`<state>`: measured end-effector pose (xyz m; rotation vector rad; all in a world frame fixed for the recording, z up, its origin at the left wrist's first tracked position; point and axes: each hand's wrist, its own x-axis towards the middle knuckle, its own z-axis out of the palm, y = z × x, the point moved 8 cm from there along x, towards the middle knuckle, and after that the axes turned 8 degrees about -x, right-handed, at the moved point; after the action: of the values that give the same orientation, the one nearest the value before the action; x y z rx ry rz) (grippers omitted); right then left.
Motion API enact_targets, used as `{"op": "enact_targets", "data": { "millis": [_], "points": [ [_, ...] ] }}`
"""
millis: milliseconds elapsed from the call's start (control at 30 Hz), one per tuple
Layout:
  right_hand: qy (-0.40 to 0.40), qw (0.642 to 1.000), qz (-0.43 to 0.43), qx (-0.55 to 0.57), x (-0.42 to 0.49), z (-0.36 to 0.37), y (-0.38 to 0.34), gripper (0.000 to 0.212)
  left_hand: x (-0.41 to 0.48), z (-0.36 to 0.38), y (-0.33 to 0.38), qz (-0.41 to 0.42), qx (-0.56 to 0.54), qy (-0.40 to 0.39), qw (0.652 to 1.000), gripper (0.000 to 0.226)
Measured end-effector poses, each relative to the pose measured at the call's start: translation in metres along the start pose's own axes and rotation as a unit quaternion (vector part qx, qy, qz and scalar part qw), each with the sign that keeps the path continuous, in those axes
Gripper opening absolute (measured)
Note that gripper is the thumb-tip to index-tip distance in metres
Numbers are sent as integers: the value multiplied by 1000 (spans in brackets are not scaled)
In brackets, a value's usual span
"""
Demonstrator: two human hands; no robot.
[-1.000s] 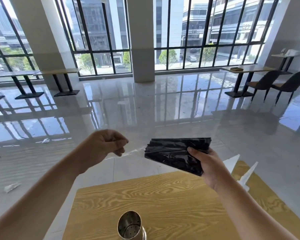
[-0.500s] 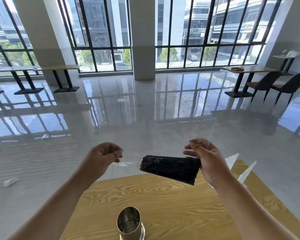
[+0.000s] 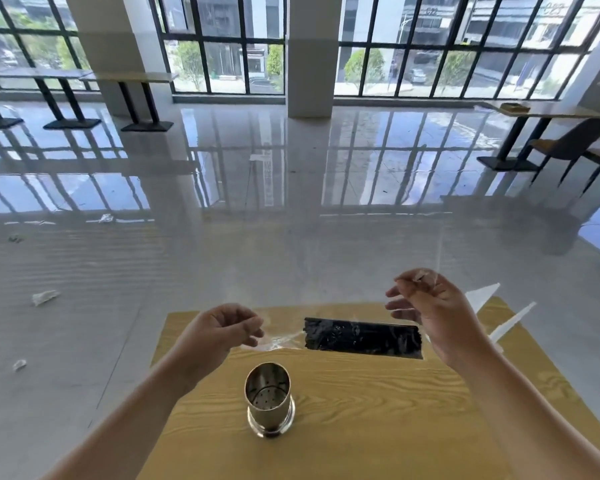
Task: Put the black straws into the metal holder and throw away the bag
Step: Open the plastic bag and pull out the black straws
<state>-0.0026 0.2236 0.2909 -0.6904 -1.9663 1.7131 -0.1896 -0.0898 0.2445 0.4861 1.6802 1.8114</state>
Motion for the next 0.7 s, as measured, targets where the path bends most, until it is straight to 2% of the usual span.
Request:
{"op": "enact_targets", "data": {
  "millis": [167,233,700],
  "points": [
    [-5,1000,27,-8,-15,-5,30,10,-1,-12,-31,-22,-4,51,998,7],
    [-8,999,35,-13,-21,-6,39,10,-2,-14,-41,-29,7,59,998,9],
    [-17,995,52,-78,-34,-11,54,10,3,-15,-79,-64,-18,57,996,14]
  ]
}}
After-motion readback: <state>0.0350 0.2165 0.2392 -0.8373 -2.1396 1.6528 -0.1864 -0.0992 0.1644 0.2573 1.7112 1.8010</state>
